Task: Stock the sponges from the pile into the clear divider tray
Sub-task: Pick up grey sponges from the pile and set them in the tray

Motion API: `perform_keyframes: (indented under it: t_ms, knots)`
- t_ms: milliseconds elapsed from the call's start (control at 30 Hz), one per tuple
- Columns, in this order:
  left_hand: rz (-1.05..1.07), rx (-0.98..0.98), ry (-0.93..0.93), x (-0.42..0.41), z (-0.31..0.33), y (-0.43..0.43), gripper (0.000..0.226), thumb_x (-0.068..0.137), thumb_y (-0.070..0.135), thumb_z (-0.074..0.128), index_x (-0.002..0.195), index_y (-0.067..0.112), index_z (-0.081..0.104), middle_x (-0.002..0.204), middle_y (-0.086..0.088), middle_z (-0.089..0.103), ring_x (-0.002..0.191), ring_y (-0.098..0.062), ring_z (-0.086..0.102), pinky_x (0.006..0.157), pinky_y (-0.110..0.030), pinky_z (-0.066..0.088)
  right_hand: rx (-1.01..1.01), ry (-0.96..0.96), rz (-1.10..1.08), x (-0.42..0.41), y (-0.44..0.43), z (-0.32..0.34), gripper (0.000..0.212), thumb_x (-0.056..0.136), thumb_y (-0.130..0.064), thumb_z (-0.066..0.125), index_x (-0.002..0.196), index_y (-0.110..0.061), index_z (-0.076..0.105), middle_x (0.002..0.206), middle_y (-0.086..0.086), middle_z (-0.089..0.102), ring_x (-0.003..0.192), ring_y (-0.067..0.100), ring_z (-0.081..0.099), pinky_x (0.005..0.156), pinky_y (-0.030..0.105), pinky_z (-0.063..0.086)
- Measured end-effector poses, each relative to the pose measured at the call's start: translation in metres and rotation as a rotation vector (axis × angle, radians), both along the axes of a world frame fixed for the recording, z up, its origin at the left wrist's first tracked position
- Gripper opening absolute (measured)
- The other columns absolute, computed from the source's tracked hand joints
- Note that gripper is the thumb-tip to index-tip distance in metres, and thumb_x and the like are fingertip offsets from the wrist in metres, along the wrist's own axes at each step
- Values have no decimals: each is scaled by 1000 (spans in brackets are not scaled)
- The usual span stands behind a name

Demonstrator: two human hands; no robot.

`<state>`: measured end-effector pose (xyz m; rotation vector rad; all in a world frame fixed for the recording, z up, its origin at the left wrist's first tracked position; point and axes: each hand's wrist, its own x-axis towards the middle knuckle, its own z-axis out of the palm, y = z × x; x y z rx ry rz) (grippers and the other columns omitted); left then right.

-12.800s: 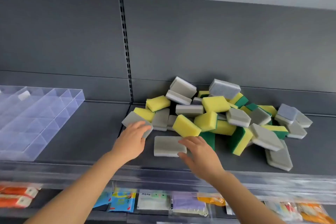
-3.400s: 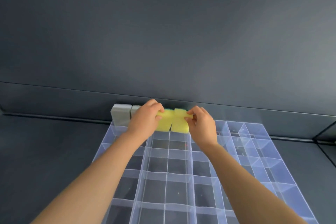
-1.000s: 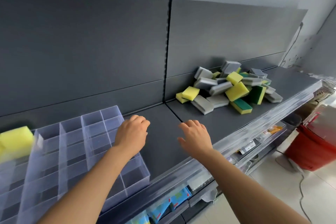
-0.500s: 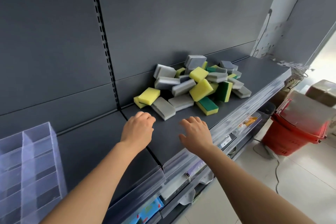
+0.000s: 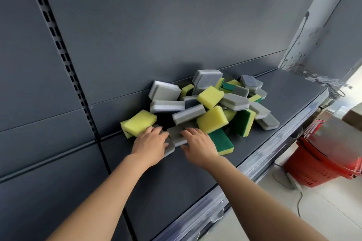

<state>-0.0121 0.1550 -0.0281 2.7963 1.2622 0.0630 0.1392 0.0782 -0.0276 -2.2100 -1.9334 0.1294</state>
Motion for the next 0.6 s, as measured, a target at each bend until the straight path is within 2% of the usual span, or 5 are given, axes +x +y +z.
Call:
perform_keyframes:
  t_ms: [200,300,400,467,600]
  knots:
    - [-32,-361,170,-1,22,6,70,91,38,51,149,26,14,158,1,2,141,-26,-1,115,-37,14,-49,-88,60,9,25,1,48,89,-38,53,132,-19,43,124,6,45,117,29,40,90,39,41]
    - [-13,-405,247,-6,28,-2,90,79,33,68,149,26,11,157,3,-3,142,-25,-3,114,-36,15,-159,-38,77,11,32,8,53,83,-48,59,123,-15,49,119,8,45,114,28,45,90,37,42]
    - [80,-358,175,-12,28,-17,90,68,42,75,143,27,29,150,1,20,134,-23,14,106,-36,32,-193,-15,108,11,33,10,55,78,-56,60,114,-14,58,114,8,48,112,27,46,89,35,43]
    - [161,-319,144,-14,30,-31,82,62,59,72,133,31,42,128,4,37,122,-18,29,89,-33,42,-165,-16,131,9,30,10,58,75,-60,61,112,-15,58,113,7,48,112,27,43,90,36,42]
    - [274,-293,174,-18,29,-57,79,59,80,57,119,29,53,103,6,43,110,-17,40,76,-31,37,-180,115,118,4,16,6,58,72,-60,64,108,-16,48,109,4,56,104,25,53,83,35,45]
